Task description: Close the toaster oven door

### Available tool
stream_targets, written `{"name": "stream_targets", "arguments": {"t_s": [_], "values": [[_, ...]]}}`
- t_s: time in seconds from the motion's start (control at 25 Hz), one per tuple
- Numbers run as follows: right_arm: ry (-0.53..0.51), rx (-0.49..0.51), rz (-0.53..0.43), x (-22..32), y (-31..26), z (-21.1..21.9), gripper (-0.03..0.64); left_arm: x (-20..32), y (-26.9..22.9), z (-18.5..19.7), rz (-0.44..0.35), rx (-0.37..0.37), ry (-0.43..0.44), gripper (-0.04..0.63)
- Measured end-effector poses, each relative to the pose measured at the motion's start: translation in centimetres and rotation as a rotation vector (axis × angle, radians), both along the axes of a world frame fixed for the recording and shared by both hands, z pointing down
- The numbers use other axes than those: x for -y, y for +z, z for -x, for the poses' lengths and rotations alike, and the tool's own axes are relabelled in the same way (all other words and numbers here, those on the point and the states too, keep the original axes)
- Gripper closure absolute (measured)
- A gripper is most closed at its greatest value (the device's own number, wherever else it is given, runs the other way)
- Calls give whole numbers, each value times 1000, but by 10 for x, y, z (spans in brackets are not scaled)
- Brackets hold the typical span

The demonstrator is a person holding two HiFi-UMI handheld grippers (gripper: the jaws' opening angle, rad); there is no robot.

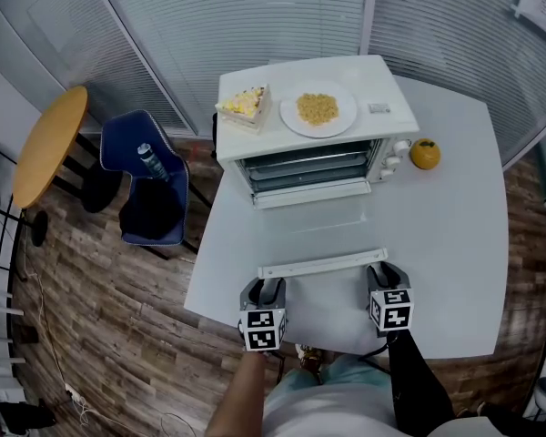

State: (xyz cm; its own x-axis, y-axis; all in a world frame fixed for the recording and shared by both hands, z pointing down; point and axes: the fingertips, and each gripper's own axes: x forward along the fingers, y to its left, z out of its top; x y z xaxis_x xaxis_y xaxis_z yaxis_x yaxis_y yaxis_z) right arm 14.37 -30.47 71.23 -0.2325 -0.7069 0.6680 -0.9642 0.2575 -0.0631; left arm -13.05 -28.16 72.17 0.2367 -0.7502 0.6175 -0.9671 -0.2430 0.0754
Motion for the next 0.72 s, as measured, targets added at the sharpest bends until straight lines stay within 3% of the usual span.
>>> {"name": "stream_targets", "arguments": {"t_s": [0.48,0.72], "values": [[-41,22,-15,15,3,6,508,11,7,0,16,-16,-68,357],[-37,41,-49,21,-3,7,514,15,2,5,-5,-65,-136,430]]}}
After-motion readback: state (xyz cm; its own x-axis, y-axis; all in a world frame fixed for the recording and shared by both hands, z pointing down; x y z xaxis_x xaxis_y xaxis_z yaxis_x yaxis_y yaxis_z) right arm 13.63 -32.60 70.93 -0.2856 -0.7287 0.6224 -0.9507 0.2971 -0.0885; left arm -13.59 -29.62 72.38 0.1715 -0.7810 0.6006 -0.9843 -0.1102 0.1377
